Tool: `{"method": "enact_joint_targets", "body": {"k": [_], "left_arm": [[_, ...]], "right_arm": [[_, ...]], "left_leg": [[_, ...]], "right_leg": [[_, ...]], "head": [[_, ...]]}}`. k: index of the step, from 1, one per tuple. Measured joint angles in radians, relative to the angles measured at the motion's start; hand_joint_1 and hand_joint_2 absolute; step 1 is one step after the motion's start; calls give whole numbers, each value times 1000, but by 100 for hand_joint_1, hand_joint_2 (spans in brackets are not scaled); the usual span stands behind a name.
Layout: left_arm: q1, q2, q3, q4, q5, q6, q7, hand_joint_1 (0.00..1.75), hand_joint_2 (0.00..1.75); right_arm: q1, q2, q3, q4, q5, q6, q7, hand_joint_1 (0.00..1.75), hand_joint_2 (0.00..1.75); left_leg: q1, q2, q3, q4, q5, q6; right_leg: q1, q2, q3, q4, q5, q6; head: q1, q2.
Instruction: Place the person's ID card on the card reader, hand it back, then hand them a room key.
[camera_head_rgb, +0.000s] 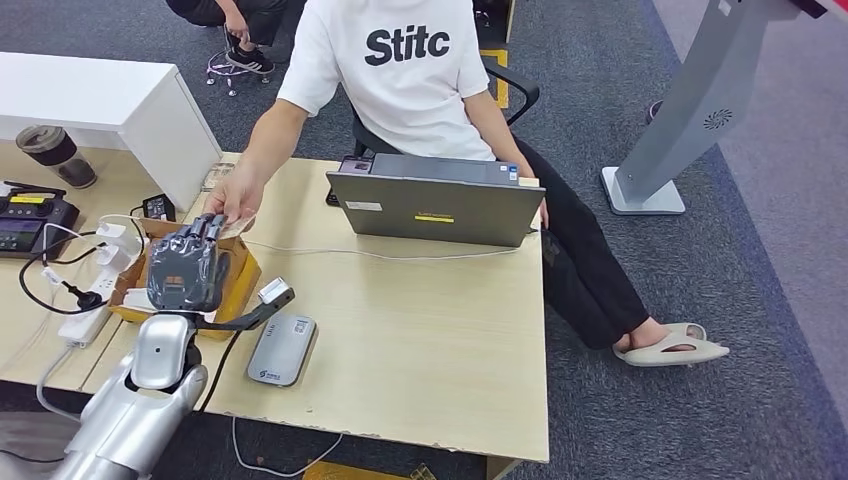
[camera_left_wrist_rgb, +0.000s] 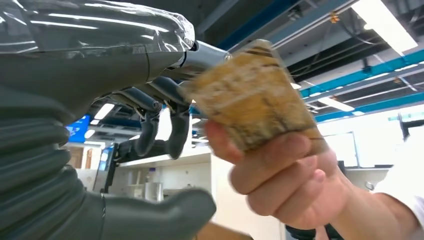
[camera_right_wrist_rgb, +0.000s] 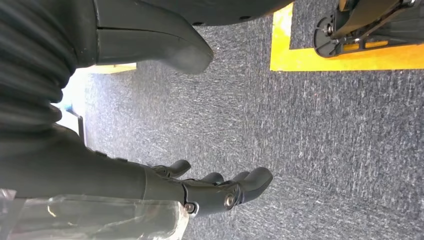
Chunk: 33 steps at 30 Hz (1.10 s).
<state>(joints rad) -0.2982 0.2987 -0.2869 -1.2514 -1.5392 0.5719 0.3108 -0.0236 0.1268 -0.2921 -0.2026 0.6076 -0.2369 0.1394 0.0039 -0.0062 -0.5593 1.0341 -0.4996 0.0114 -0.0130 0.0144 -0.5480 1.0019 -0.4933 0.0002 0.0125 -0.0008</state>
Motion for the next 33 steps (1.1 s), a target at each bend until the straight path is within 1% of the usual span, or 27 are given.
{"method": "enact_joint_targets", "body": {"k": [4, 10, 20, 24, 29, 33], "left_arm": [[-2, 1, 55, 6, -8, 14, -31, 0, 175], [21, -14, 106, 5, 36, 37, -69, 0, 175], [86, -38, 151, -34, 46, 59, -83, 0, 175], [146, -38, 181, -95, 93, 86, -99, 0, 175], [249, -40, 241, -226, 231, 95, -157, 0, 175], [307, -44, 277, -307, 253, 98, -175, 0, 175]], "right_arm": [[1, 0, 0, 0, 8, 0, 6, 0, 175], [1, 0, 0, 0, 10, -3, 13, 0, 175], [2, 0, 0, 0, 22, -11, 10, 0, 175], [4, 0, -4, 0, 18, -11, 10, 0, 175], [9, 0, -16, 0, 5, -15, 16, 0, 175], [12, 0, -25, 0, 6, -16, 16, 0, 175]], "left_leg": [[0, 0, 0, 0, 0, 0], [0, 0, 0, 0, 0, 0], [0, 0, 0, 0, 0, 0], [0, 0, 0, 0, 0, 0], [0, 0, -1, 0, 0, 0], [0, -1, -1, 0, 0, 0]], "right_leg": [[0, 0, 0, 0, 0, 0], [0, 0, 0, 0, 0, 0], [0, 0, 0, 0, 0, 0], [0, 0, 0, 0, 0, 0], [0, 0, -1, 0, -1, 0], [0, -1, -1, 0, -1, 0]], "head": [[0, 0], [0, 0], [0, 0], [0, 0], [0, 0], [0, 0]]}}
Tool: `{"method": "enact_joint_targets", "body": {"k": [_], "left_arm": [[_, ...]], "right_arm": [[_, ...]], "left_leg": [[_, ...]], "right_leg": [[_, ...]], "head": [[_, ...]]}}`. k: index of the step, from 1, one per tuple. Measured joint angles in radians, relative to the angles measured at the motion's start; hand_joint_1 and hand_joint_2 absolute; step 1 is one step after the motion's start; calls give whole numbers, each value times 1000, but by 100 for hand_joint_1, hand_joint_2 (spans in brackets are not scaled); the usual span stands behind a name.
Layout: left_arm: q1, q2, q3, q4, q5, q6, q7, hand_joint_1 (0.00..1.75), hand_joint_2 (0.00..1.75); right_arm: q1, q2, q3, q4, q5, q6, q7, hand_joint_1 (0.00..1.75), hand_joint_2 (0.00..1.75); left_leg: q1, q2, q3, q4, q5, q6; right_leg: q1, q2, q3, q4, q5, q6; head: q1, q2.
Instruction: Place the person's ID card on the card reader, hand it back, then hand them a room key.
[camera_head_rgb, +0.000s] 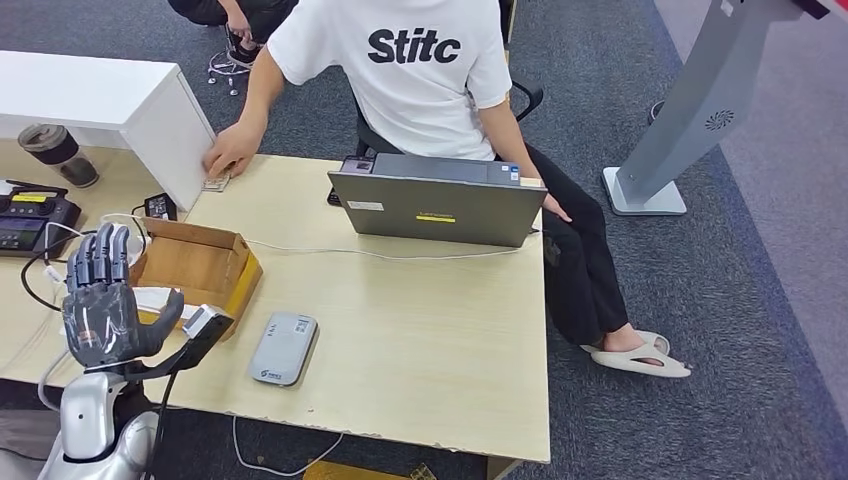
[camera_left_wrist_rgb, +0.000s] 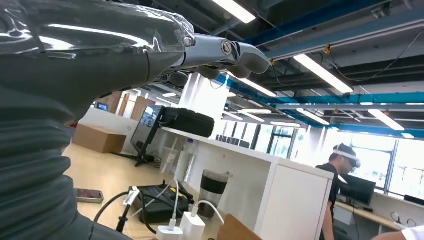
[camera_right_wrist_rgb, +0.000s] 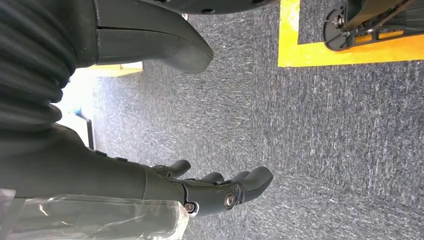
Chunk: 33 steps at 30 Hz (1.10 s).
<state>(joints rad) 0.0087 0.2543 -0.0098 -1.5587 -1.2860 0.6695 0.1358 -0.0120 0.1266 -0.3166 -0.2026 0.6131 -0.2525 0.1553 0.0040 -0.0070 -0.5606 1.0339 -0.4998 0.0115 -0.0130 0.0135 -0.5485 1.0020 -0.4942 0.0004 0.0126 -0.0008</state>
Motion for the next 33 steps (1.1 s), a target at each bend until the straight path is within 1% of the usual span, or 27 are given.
{"method": "enact_joint_targets", "body": {"k": [6, 8, 10, 13, 16, 20, 24, 33], "left_arm": [[33, -10, 26, -52, 3, 1, -10, 0, 175], [62, -15, 38, -78, 14, 7, -22, 0, 175], [107, -26, 54, -115, 31, 17, -39, 0, 175], [179, -51, 87, -171, 65, 23, -76, 0, 175], [243, -88, 130, -223, 107, 25, -127, 0, 175], [302, -140, 185, -272, 143, 25, -170, 0, 175], [326, -167, 220, -295, 149, 25, -178, 0, 175], [337, -197, 258, -307, 171, 9, -194, 0, 175]], "right_arm": [[1, 0, -9, 0, -1, 0, -1, 0, 175], [1, 0, -12, 0, -3, 0, -2, 0, 175], [4, 1, -17, 0, -4, -1, -3, 0, 175], [7, 3, -25, 0, -4, -1, -3, 0, 175], [8, 7, -36, 0, -3, -2, -7, 0, 175], [11, 8, -44, 0, -2, -2, -13, 0, 175], [12, 9, -47, 0, -2, -2, -16, 0, 175], [12, 12, -59, 0, 3, -2, -18, 0, 175]], "left_leg": [[0, 0, 1, 0, 0, 0], [0, 1, 1, 0, 0, 0], [0, 2, 1, 0, 0, 0], [0, 2, 0, 0, -1, 0], [0, 2, 0, 0, -2, 0], [0, 2, 0, 0, -2, 0], [0, 1, 0, 0, -2, 0], [0, 1, 1, 0, -1, 0]], "right_leg": [[0, 0, 1, 0, 1, 0], [0, 1, 1, 0, 1, 0], [0, 2, 1, 0, 1, 0], [0, 2, 0, 0, 0, 0], [0, 2, 0, 0, 0, 0], [0, 1, 0, 0, -1, 0], [0, 1, 0, 0, -1, 0], [0, 0, 1, 0, 0, 0]], "head": [[0, 0], [0, 0], [0, 0], [0, 0], [0, 0], [0, 0], [0, 0], [0, 0]]}}
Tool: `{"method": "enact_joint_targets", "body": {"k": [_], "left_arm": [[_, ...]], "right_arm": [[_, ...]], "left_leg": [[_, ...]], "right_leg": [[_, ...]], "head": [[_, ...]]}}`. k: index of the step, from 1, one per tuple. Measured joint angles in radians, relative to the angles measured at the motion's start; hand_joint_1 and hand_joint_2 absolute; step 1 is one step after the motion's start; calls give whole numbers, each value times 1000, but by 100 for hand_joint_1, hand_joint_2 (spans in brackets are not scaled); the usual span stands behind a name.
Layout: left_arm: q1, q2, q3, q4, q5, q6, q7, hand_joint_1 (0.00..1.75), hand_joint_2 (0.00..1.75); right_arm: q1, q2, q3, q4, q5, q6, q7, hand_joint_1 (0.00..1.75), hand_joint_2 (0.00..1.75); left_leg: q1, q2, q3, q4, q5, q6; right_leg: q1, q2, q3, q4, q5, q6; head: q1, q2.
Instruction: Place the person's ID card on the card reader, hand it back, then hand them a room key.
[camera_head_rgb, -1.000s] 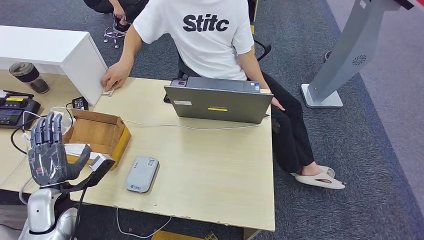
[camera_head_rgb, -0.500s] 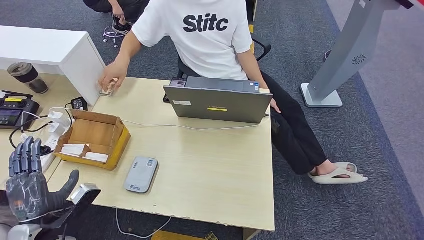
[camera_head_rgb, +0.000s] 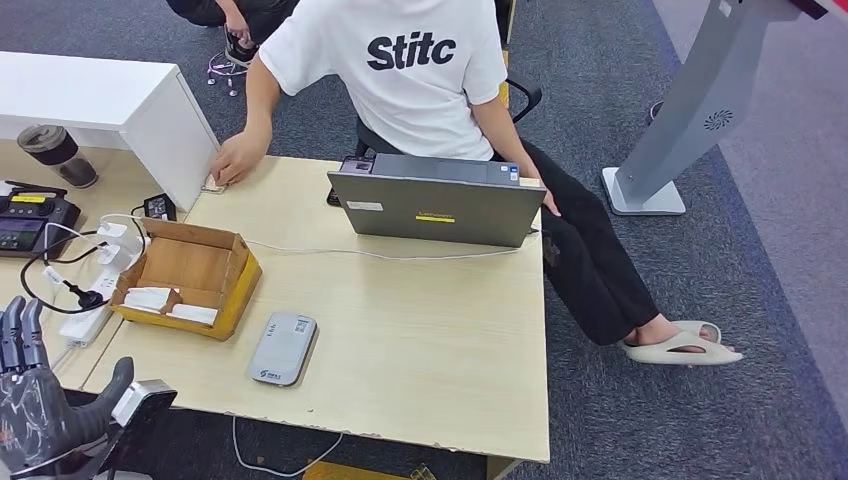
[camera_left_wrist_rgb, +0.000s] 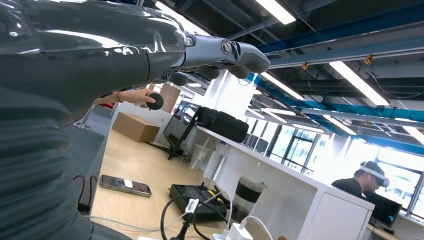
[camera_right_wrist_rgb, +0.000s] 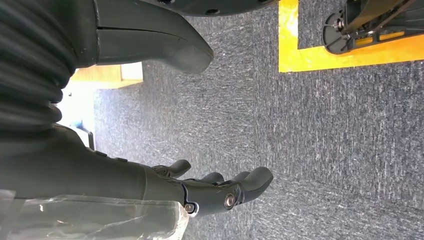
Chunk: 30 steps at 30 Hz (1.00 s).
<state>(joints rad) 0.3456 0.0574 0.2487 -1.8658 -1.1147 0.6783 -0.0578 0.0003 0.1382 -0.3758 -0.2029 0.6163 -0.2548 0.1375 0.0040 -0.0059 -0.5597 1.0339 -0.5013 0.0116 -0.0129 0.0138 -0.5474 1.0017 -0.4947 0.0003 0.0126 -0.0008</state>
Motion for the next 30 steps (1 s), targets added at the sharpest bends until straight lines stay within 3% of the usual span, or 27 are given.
{"method": "enact_joint_targets", "body": {"k": [10, 30], "left_arm": [[-49, -2, 113, 54, 37, -107, -39, 0, 175], [-170, 114, 237, 305, -60, -129, 25, 0, 175]], "right_arm": [[0, 3, -14, 0, 24, 4, -3, 0, 175], [-1, 3, -38, 0, 78, 7, -3, 0, 175]], "left_leg": [[0, 0, 0, 0, 0, 0], [0, 0, 0, 0, 0, 0]], "right_leg": [[0, 0, 0, 0, 0, 0], [0, 0, 0, 0, 0, 0]], "head": [[0, 0], [0, 0]]}}
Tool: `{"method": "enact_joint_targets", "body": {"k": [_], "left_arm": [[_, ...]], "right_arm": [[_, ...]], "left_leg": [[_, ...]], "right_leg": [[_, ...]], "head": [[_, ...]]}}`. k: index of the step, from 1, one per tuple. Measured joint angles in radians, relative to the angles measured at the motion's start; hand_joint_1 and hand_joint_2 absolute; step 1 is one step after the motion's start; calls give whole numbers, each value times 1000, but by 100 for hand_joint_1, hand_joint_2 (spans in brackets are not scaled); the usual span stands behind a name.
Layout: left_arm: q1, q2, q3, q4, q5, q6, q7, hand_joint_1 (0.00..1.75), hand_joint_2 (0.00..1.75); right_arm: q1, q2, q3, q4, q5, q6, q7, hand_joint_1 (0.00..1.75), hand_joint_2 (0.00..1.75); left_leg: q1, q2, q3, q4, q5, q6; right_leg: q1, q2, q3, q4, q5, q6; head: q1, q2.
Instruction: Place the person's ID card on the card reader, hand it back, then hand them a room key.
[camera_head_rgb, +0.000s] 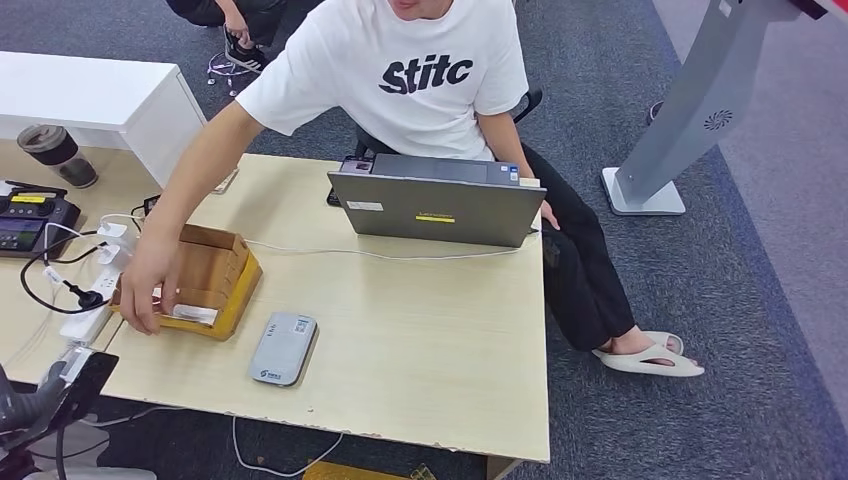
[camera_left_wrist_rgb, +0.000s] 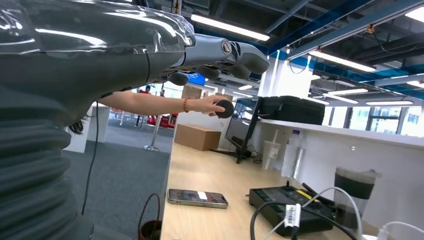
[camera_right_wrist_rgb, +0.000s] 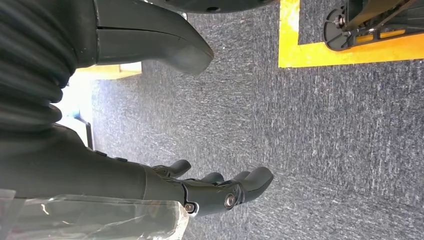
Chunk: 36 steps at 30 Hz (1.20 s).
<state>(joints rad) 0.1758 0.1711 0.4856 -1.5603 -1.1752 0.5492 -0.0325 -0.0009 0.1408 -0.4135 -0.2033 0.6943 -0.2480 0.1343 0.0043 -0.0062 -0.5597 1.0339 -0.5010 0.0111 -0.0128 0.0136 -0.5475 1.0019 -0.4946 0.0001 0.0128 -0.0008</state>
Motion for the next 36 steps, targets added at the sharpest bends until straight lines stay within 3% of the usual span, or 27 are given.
{"method": "enact_joint_targets", "body": {"k": [12, 24, 36], "left_arm": [[-44, 53, 10, 109, -54, 4, 15, 0, 175], [-108, 125, -13, 223, -212, 46, 130, 0, 175], [-108, 134, -45, 239, -244, 45, 137, 0, 175]], "right_arm": [[-1, 0, -13, 0, 14, 3, 0, 0, 175], [-5, 0, -20, 0, 49, 10, 5, 0, 175], [-5, 0, -21, 0, 63, 12, 5, 0, 175]], "left_leg": [[0, 0, 0, 0, 0, 0], [0, 0, 0, 0, 0, 0], [0, 0, 0, 0, 0, 0]], "right_leg": [[0, 0, 0, 0, 0, 0], [0, 0, 0, 0, 0, 0], [0, 0, -1, 0, 0, 0]], "head": [[0, 0], [0, 0], [0, 0]]}}
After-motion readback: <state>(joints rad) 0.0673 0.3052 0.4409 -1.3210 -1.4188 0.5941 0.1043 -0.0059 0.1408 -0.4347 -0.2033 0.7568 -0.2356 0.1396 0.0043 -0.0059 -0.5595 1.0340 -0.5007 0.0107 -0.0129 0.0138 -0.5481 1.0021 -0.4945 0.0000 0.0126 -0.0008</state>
